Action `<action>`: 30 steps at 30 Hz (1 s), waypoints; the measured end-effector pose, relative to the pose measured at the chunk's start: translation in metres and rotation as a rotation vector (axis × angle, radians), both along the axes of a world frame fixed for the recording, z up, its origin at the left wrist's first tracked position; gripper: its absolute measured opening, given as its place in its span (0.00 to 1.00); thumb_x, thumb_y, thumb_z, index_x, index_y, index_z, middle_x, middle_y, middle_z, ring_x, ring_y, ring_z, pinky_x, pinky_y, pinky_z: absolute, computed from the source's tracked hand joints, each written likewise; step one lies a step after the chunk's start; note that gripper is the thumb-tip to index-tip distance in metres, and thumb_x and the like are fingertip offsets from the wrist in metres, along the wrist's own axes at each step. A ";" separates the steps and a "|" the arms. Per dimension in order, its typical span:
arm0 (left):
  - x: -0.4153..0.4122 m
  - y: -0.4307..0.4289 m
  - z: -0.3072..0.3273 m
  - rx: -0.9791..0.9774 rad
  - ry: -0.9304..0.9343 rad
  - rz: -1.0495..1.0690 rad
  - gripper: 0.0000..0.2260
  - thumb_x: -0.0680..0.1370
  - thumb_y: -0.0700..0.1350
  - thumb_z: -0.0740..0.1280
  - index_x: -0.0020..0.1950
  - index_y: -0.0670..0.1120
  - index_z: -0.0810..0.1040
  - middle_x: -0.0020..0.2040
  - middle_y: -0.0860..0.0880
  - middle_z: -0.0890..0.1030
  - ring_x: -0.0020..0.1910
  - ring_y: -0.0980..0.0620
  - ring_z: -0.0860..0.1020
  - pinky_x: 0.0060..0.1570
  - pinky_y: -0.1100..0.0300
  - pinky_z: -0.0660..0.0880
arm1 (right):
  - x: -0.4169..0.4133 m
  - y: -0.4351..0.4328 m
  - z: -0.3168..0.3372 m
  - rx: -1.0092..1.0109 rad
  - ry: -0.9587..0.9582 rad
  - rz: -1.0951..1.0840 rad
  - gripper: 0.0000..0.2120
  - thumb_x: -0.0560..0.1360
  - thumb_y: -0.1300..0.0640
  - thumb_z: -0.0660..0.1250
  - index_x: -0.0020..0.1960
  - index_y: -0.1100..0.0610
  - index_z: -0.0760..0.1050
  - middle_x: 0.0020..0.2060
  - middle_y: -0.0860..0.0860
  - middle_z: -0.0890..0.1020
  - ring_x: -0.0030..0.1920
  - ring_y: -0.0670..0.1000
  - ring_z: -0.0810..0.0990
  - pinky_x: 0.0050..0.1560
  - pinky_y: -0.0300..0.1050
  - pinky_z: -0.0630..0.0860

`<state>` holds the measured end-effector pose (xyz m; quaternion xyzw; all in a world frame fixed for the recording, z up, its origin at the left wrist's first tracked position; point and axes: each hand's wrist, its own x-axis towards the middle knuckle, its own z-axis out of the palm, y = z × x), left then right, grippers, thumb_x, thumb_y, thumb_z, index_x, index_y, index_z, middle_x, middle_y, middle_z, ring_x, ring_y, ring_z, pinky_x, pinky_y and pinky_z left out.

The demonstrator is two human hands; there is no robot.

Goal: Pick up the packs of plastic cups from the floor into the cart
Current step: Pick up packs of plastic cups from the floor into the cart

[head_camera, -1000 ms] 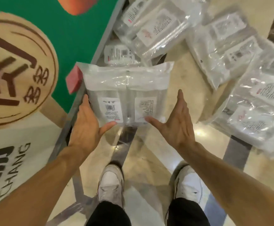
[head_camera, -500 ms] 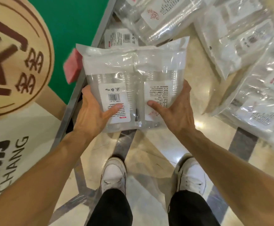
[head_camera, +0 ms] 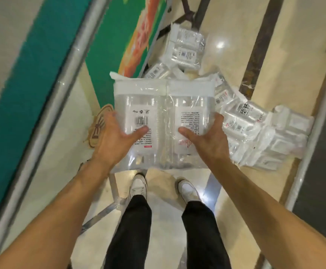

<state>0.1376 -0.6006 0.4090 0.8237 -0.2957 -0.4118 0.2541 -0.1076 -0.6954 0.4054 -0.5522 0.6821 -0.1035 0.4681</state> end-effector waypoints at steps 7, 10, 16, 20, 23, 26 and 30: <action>-0.019 0.018 0.196 -0.060 0.025 0.121 0.43 0.65 0.73 0.80 0.72 0.56 0.71 0.60 0.57 0.86 0.55 0.54 0.86 0.56 0.48 0.83 | -0.017 -0.016 0.206 -0.101 -0.082 0.129 0.53 0.69 0.36 0.83 0.84 0.46 0.57 0.59 0.41 0.80 0.59 0.49 0.82 0.63 0.51 0.79; -0.033 0.035 0.271 -0.100 -0.006 0.192 0.34 0.72 0.64 0.81 0.69 0.52 0.70 0.56 0.58 0.83 0.50 0.59 0.83 0.47 0.60 0.78 | -0.016 -0.014 0.273 -0.115 -0.101 0.221 0.52 0.68 0.36 0.82 0.83 0.47 0.58 0.58 0.41 0.79 0.57 0.50 0.81 0.63 0.53 0.79; -0.034 0.116 0.385 -0.136 -0.077 0.423 0.38 0.69 0.64 0.82 0.69 0.50 0.69 0.57 0.55 0.84 0.53 0.51 0.84 0.56 0.48 0.82 | 0.018 0.019 0.376 -0.108 -0.215 0.513 0.46 0.71 0.39 0.82 0.80 0.48 0.61 0.58 0.41 0.80 0.56 0.51 0.83 0.56 0.48 0.78; -0.035 0.206 0.441 -0.193 -0.142 0.628 0.32 0.72 0.59 0.83 0.66 0.50 0.70 0.52 0.57 0.83 0.50 0.53 0.83 0.48 0.54 0.77 | 0.066 0.067 0.430 -0.112 -0.265 0.751 0.41 0.72 0.43 0.82 0.77 0.48 0.64 0.58 0.42 0.81 0.52 0.48 0.82 0.54 0.47 0.76; -0.038 0.292 0.469 -0.207 -0.164 0.809 0.37 0.65 0.70 0.82 0.65 0.52 0.76 0.54 0.56 0.87 0.48 0.55 0.86 0.50 0.52 0.83 | 0.110 0.120 0.458 -0.110 -0.292 0.954 0.44 0.69 0.37 0.82 0.76 0.49 0.65 0.55 0.42 0.81 0.57 0.52 0.83 0.61 0.55 0.80; -0.061 0.380 0.505 -0.252 -0.212 0.980 0.28 0.70 0.63 0.83 0.64 0.54 0.80 0.52 0.57 0.89 0.49 0.57 0.88 0.50 0.58 0.83 | 0.147 0.193 0.484 -0.119 -0.349 1.155 0.44 0.68 0.34 0.82 0.76 0.46 0.65 0.54 0.38 0.81 0.59 0.52 0.83 0.61 0.55 0.80; -0.106 0.491 0.539 -0.274 -0.290 1.187 0.21 0.76 0.53 0.81 0.62 0.52 0.75 0.50 0.59 0.83 0.40 0.65 0.84 0.35 0.71 0.76 | 0.174 0.311 0.510 -0.144 -0.432 1.409 0.53 0.63 0.26 0.79 0.80 0.44 0.64 0.63 0.40 0.81 0.63 0.52 0.83 0.64 0.56 0.80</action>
